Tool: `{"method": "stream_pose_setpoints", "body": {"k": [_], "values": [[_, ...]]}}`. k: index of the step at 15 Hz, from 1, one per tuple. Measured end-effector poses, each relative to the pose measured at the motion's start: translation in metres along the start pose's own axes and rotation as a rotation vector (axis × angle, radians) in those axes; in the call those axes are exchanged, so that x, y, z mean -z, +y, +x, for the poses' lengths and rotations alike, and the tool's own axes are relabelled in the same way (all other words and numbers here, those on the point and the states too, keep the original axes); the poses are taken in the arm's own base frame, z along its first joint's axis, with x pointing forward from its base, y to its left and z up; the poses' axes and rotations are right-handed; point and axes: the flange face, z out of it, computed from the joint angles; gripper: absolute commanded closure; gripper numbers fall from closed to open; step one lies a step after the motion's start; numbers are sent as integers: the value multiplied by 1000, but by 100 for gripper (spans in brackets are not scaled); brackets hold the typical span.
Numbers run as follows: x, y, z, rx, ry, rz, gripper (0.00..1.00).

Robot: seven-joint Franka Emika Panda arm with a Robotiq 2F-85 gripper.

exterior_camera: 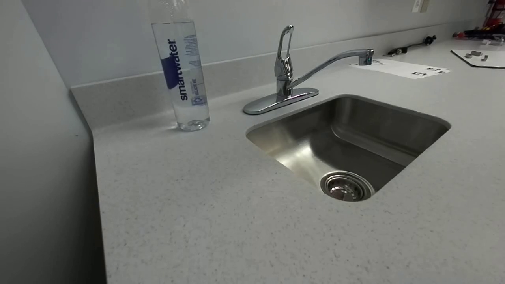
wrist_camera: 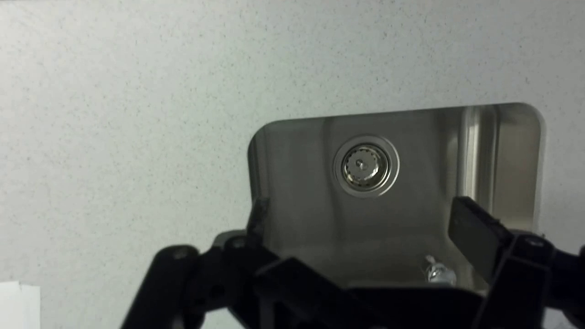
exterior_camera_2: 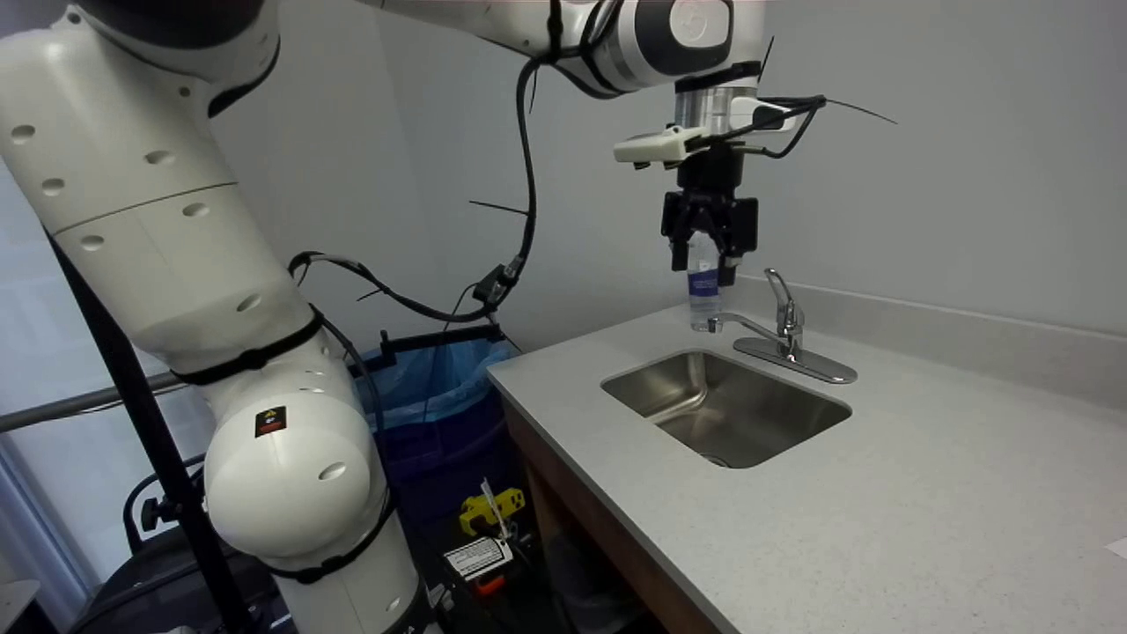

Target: Move the faucet handle to the left and push the faucet handle downwards

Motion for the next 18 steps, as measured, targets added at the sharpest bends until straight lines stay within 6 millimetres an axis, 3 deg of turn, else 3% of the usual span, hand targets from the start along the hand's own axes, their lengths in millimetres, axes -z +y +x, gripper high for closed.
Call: {"method": "stream_pose_setpoints", "body": {"k": [12, 18], "values": [[-48, 13, 110, -12, 161, -50, 0], [-57, 13, 119, -6, 159, -63, 0]]}}
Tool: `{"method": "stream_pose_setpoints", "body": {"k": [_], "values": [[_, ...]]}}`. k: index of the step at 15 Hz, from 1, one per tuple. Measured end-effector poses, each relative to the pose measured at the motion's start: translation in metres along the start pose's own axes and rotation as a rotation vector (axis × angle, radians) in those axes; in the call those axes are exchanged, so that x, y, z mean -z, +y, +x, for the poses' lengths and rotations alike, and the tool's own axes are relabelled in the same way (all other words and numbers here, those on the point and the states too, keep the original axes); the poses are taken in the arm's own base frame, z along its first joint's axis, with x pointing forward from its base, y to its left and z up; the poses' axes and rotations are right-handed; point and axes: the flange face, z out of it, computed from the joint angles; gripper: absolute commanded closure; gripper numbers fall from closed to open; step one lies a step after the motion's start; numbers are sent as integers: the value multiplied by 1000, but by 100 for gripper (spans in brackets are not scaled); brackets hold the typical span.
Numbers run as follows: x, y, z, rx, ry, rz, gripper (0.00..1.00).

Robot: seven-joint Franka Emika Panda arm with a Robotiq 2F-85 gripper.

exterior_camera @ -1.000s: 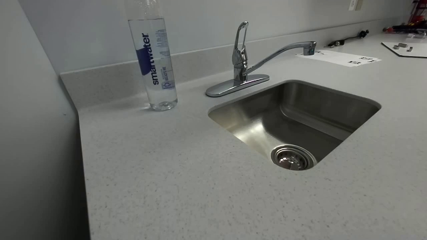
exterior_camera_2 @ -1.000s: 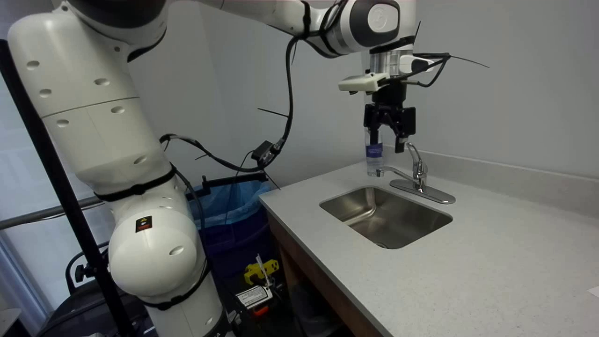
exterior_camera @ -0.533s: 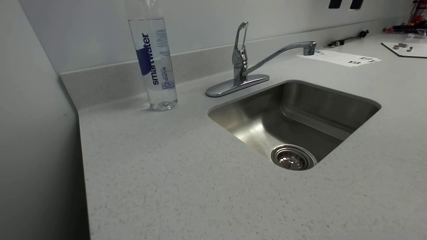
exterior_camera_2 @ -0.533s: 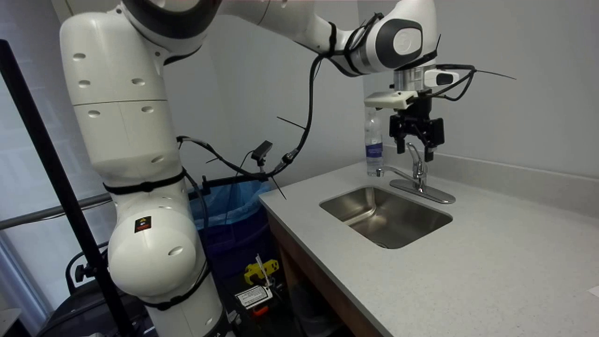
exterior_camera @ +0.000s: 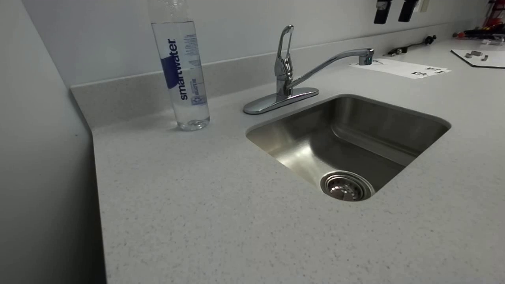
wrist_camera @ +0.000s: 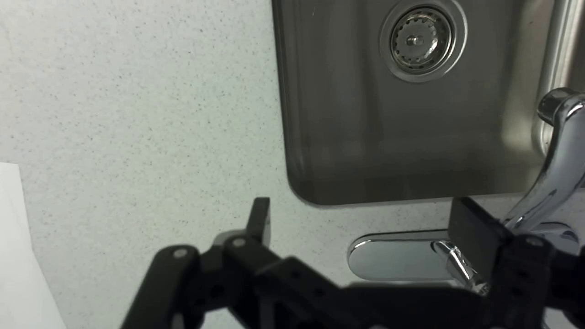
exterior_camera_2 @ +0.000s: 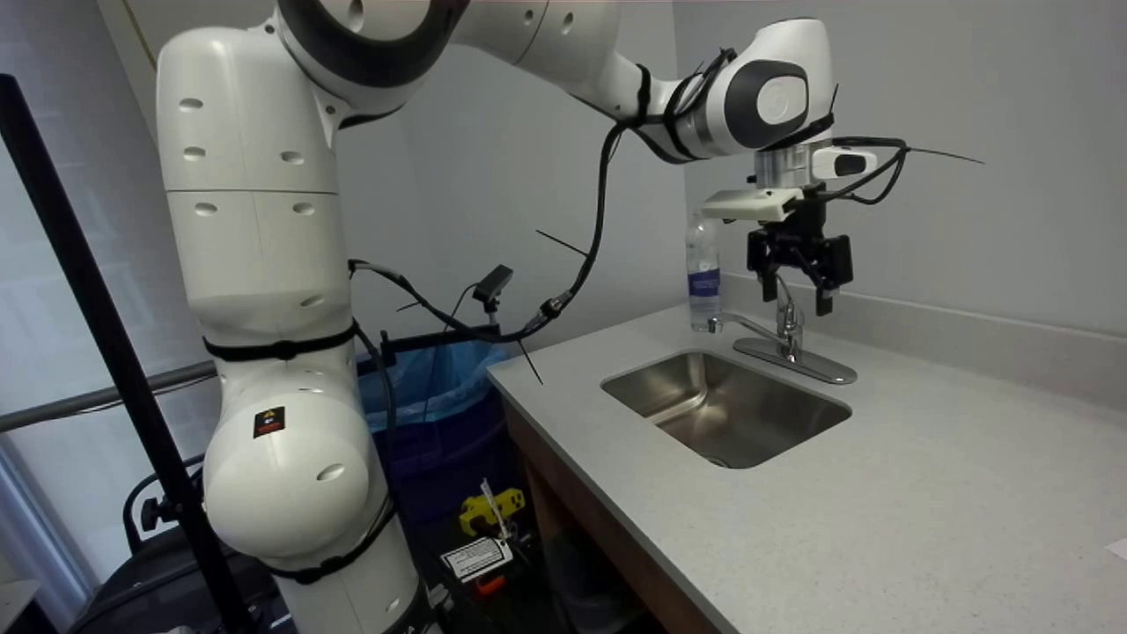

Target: Move the faucet handle to the left and push the faucet handle downwards

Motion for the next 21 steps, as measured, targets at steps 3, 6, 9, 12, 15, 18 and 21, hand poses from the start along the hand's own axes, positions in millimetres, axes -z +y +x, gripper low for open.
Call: {"method": "stream_pose_setpoints", "body": {"k": [3, 6, 9, 12, 15, 18, 21], "values": [[0, 0, 0, 0, 0, 0, 0], [-8, -1, 0, 2, -16, -1, 0], [-26, -3, 1, 9, -44, -9, 0], [-43, -9, 3, 19, -70, -12, 0], [-51, -22, 2, 40, -84, -11, 0], [-55, -40, -1, 70, -86, -7, 0], [-55, -58, -3, 98, -85, -2, 0]]}}
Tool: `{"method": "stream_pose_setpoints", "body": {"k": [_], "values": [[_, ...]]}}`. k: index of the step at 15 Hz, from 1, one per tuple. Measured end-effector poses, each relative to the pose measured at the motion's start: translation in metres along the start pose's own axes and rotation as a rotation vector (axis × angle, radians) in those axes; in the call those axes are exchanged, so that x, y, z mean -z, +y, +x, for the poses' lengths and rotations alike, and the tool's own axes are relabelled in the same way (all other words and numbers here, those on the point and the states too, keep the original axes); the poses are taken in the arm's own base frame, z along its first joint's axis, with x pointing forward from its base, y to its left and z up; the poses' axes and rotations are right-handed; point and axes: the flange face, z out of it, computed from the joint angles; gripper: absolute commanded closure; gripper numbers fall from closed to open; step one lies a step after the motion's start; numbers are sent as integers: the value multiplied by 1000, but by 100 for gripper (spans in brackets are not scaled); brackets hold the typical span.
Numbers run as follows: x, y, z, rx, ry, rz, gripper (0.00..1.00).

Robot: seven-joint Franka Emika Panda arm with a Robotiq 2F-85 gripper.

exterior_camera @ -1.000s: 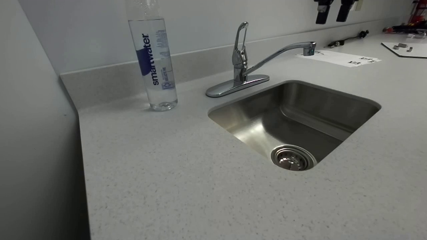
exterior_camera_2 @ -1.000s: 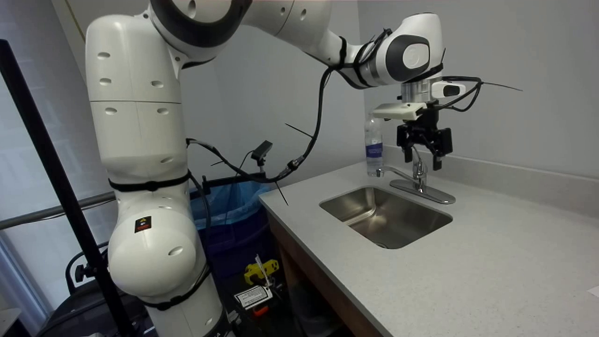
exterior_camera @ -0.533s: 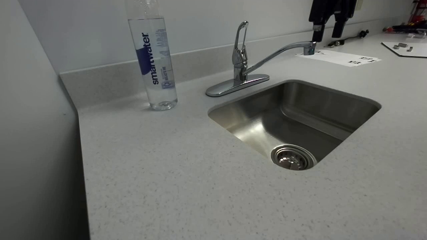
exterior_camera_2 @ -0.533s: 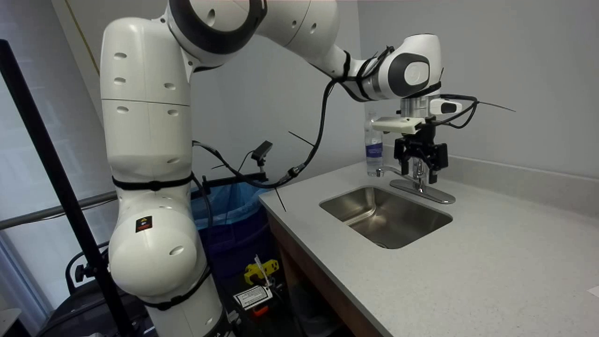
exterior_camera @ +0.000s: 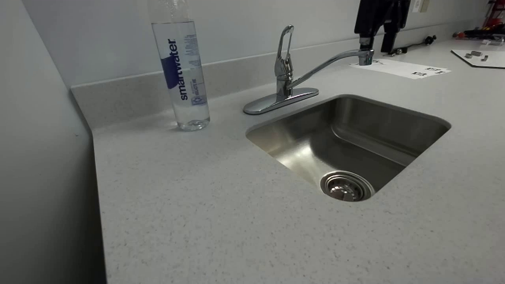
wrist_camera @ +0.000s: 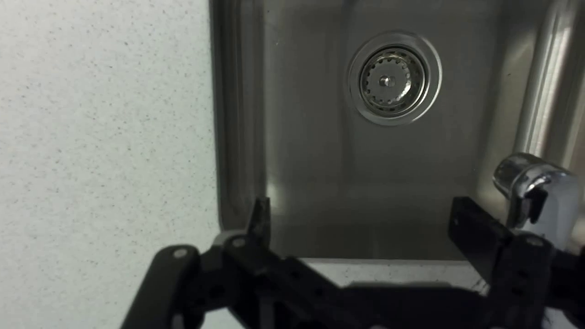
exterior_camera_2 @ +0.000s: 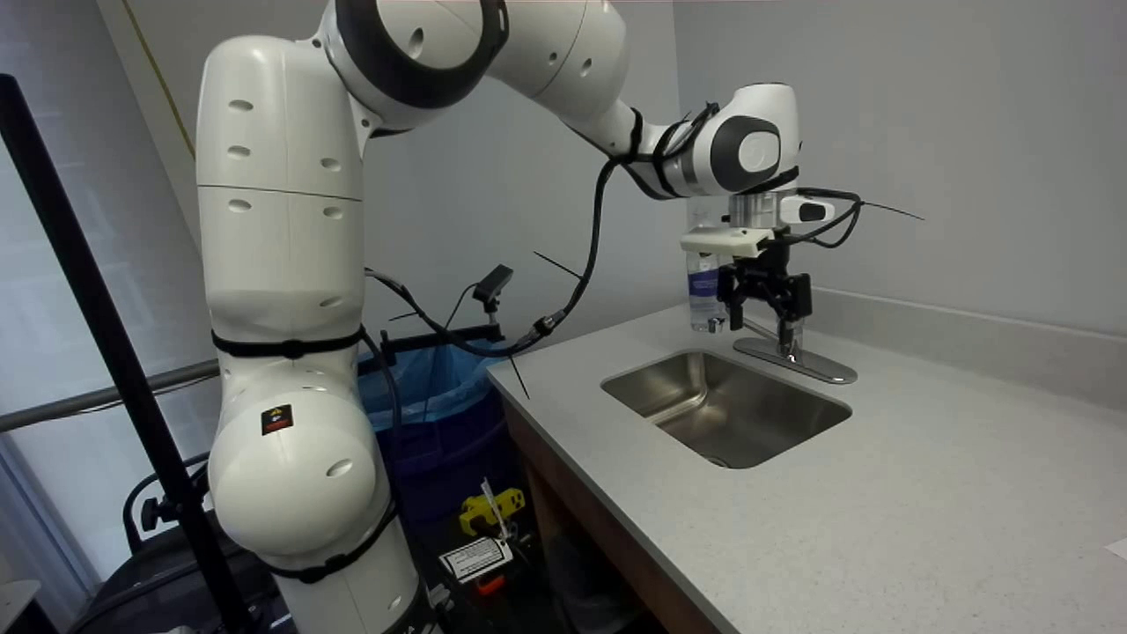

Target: Move the faucet handle to the left and push the faucet handle downwards

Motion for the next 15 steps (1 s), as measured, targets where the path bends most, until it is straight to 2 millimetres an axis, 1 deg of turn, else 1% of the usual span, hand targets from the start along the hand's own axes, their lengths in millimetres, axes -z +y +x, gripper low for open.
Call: {"method": "stream_pose_setpoints", "body": {"k": [3, 10, 13, 15], "values": [[-1, -12, 0, 19, 0, 1, 0], [-4, -16, 2, 32, 24, -4, 0], [-6, -22, 2, 41, 59, 4, 0], [-8, -30, 0, 50, 80, 14, 0]]}}
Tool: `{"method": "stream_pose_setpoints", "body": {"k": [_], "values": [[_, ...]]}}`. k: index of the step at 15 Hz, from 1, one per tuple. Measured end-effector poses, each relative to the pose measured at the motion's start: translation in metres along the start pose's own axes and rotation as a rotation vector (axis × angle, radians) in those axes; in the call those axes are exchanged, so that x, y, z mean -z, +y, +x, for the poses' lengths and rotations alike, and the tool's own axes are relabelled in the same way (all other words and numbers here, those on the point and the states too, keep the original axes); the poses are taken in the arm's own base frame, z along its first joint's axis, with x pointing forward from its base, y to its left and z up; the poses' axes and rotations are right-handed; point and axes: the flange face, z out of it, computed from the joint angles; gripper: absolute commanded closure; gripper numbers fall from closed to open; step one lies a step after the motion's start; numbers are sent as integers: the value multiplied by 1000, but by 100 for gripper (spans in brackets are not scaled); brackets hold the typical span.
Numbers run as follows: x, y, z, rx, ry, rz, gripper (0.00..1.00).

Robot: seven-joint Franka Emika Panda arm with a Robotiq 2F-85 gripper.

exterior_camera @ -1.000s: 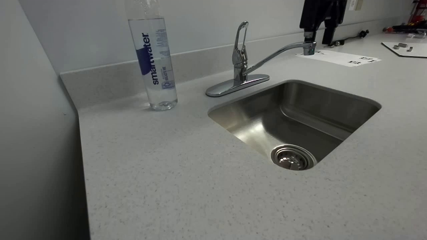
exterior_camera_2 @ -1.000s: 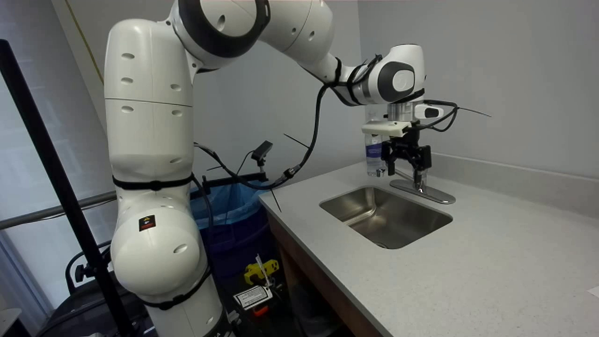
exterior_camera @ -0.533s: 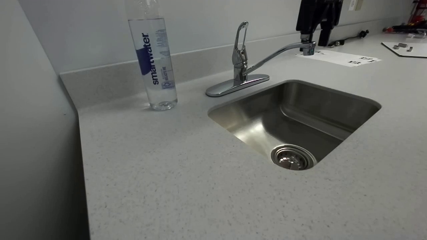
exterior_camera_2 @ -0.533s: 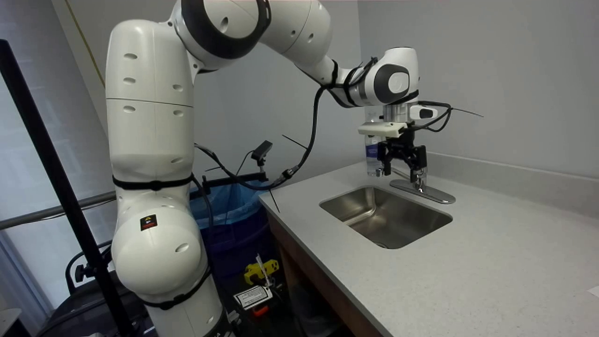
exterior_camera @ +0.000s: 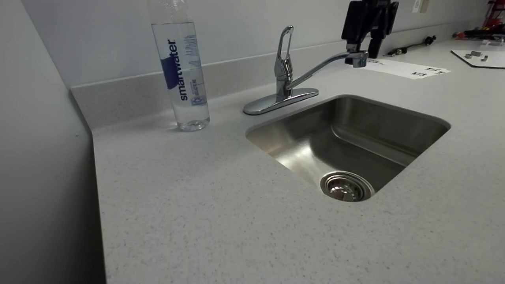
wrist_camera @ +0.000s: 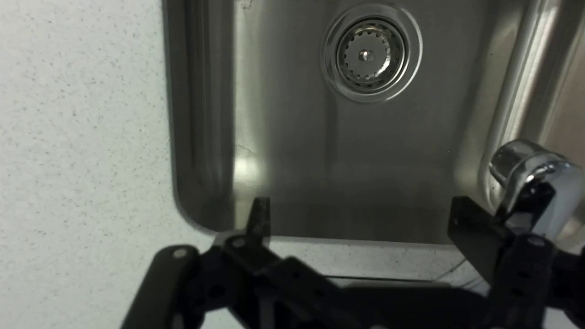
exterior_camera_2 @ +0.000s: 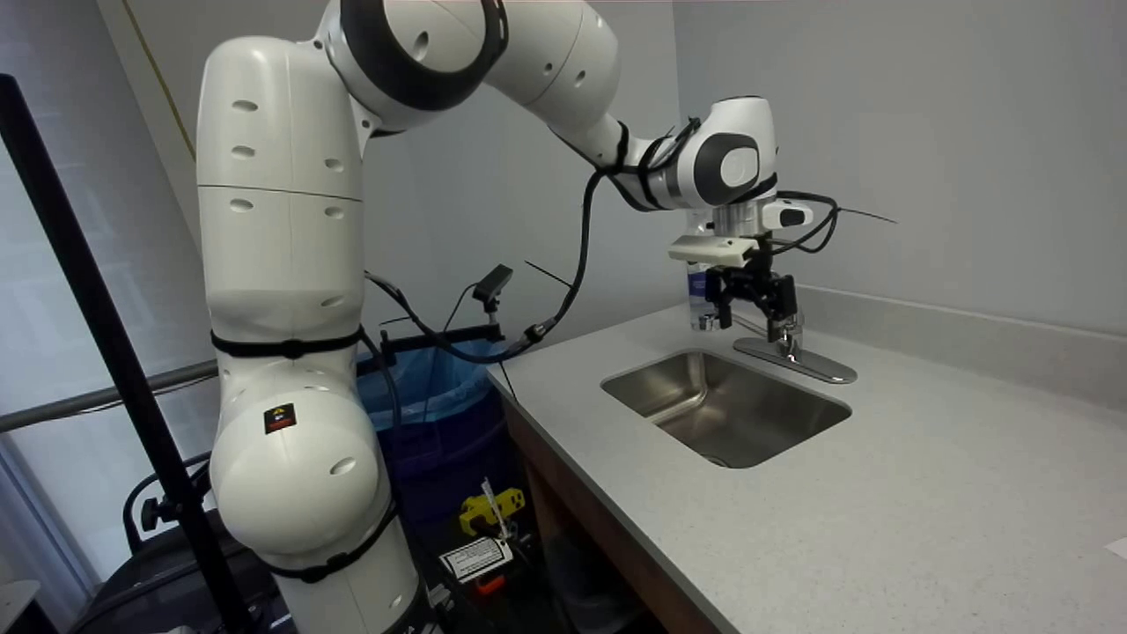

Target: Move the faucet handle to the left and push the faucet handle downwards

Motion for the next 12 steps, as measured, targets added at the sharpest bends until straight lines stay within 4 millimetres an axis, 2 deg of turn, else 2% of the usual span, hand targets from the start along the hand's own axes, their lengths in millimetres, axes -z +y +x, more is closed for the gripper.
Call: {"method": "stream_pose_setpoints", "body": {"k": [6, 12], "values": [[-5, -30, -3, 30, 72, 39, 0], [-10, -45, -6, 36, 144, 72, 0]]}}
